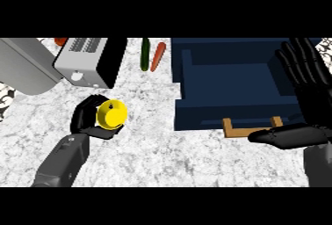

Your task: Pick up the cup, place it into the drawer and close the drawer

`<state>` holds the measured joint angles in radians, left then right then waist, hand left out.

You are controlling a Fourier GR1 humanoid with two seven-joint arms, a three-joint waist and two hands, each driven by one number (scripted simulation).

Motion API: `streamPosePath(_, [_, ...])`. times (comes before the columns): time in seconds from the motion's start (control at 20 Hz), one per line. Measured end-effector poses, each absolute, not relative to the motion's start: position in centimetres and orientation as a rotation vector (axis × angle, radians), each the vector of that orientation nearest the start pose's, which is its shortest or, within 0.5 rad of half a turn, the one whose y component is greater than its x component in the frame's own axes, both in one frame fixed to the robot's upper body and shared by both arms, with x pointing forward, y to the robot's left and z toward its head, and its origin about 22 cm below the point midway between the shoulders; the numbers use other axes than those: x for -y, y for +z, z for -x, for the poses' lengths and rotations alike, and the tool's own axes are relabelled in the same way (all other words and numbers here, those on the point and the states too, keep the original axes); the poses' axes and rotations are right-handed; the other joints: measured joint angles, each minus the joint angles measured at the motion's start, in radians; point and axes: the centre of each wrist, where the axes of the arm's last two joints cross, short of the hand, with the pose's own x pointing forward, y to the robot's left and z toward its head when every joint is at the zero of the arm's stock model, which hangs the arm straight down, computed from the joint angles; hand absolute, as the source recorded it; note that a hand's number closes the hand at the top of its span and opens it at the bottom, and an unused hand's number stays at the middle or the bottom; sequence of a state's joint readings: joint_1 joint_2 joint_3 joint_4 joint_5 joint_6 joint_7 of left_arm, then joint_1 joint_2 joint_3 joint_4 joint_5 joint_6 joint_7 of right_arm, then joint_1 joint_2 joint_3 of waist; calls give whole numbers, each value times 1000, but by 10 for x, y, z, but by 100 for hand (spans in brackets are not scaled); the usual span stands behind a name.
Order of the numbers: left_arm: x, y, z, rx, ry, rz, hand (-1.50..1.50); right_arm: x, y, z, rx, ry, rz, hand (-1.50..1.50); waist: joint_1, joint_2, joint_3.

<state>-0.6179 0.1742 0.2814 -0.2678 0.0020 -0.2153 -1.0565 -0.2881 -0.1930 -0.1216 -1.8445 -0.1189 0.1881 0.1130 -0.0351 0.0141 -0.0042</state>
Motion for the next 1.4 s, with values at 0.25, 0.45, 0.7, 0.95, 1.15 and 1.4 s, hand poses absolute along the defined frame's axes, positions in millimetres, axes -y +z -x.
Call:
streamPosePath(0.25, [-277,-106,-322,1970,145,57,150,266,144,-273,1987,278,-50,-150,16,-7,2])
streamPosePath(0.45, [-258,-84,-346,2027,117,106,150,270,154,-273,1982,278,-33,-150,25,-13,3])
streamPosePath(0.7, [-216,-45,-376,2116,52,193,150,277,147,-272,1974,266,-21,-150,38,-19,5])
streamPosePath(0.95, [-177,16,-404,2148,-30,279,150,271,143,-273,1974,262,-9,-150,44,-21,5])
streamPosePath(1.15, [-147,69,-419,2161,-78,285,150,276,144,-272,1977,253,-4,-150,39,-21,5])
streamPosePath(1.4, [-103,128,-428,2156,-135,261,150,272,145,-276,1980,259,-1,-150,28,-18,5])
